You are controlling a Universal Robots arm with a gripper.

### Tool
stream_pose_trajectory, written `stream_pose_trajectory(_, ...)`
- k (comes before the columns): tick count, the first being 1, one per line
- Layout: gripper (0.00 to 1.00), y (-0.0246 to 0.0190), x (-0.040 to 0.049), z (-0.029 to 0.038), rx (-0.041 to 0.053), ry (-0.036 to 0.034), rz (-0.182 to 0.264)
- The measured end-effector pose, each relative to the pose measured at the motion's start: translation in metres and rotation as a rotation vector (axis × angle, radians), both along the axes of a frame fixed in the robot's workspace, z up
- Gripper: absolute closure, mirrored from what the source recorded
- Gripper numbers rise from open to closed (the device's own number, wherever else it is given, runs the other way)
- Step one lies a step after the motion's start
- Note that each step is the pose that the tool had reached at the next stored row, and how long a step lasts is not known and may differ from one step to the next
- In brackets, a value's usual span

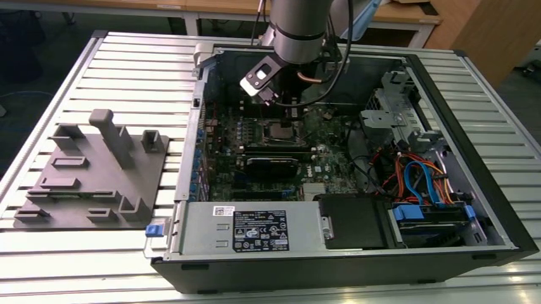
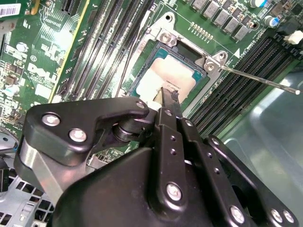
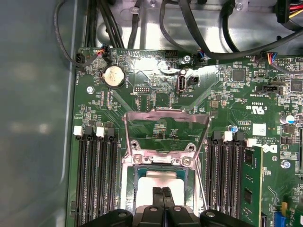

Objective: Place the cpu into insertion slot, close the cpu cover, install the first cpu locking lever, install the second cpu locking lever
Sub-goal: 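Close the cpu cover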

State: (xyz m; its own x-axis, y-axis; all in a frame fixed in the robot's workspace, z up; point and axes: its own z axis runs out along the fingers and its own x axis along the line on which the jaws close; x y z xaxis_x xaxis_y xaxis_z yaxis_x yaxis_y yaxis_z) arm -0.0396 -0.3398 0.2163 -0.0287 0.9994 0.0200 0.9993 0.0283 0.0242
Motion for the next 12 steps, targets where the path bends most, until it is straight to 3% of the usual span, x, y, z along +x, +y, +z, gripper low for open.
stream_pose_trajectory(12,0.90,0.0000,0.0000,0.0035,-0.0003,0.0001,0.000)
